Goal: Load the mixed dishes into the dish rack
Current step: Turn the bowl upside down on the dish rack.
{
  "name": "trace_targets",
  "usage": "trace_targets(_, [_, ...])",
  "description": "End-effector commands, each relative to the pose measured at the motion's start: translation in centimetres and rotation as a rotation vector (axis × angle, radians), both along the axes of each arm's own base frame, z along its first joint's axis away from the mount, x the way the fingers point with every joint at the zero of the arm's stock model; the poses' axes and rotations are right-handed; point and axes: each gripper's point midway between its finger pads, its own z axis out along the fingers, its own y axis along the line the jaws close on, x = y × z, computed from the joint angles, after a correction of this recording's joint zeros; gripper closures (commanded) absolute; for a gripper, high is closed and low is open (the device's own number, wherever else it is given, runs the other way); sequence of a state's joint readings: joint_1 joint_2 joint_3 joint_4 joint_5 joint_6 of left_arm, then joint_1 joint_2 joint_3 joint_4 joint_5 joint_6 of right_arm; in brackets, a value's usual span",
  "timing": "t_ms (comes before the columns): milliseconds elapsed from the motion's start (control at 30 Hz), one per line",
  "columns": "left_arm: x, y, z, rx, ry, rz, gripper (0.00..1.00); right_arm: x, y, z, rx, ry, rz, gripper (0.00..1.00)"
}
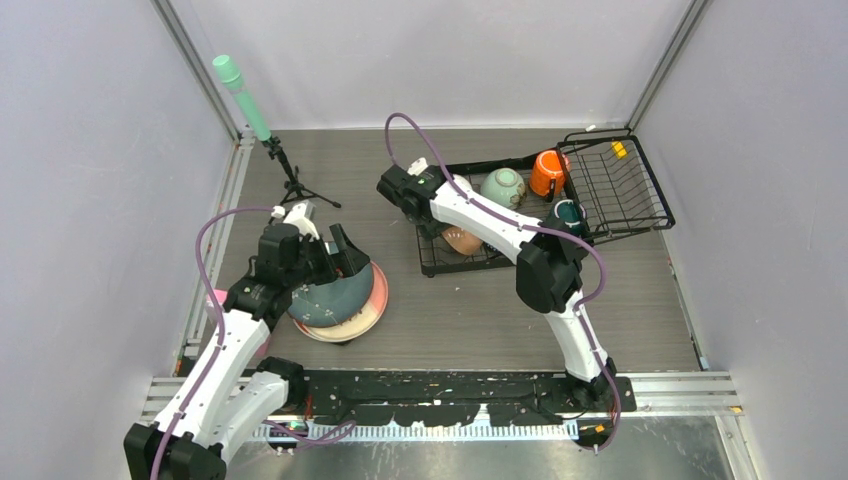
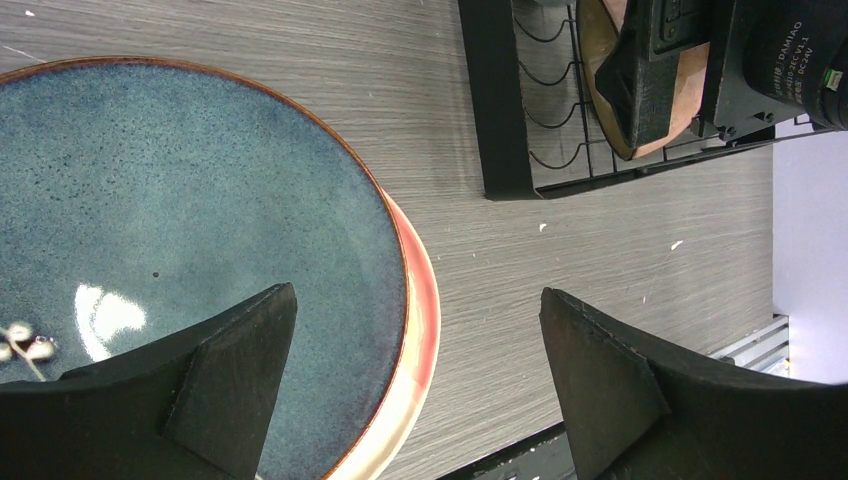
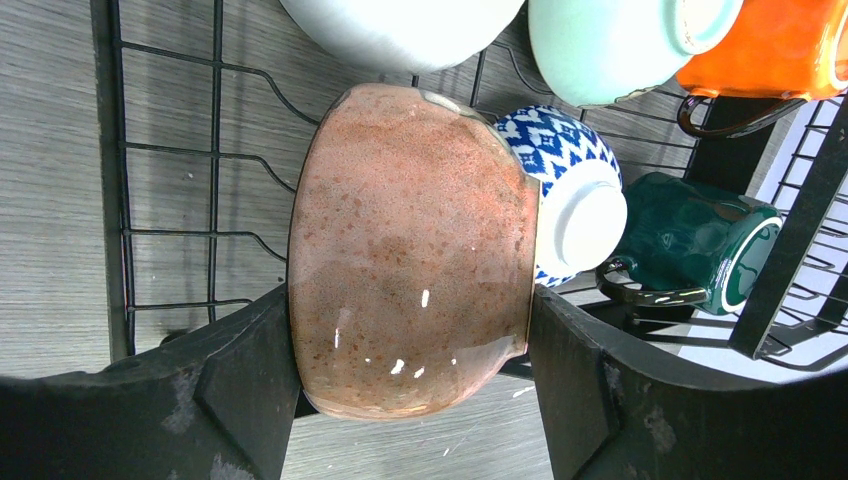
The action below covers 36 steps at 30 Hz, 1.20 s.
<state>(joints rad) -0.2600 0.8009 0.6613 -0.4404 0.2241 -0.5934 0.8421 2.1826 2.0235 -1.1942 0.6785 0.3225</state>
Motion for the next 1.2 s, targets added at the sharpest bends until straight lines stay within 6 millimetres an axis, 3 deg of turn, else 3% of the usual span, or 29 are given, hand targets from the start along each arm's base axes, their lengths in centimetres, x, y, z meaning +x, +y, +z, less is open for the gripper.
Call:
trace_targets(0, [0.5, 0.0, 1.4, 0.003, -0.038, -0.001, 0.05, -0.3, 1.7, -2.4, 0.070, 0.059, -0.007, 0.39])
trace_targets(567, [0.3, 0.2, 1.5, 0.006, -0.043, 0.009, 0.05, 0.2, 3.2, -5.5, 0.082, 0.000, -0.074, 0.24])
trace_targets(1167, [-0.9, 3.3, 3.7, 0.041, -0.152, 0.156, 0.05, -0.8, 5.2, -9.3, 0.104, 0.040, -0.081, 0.18])
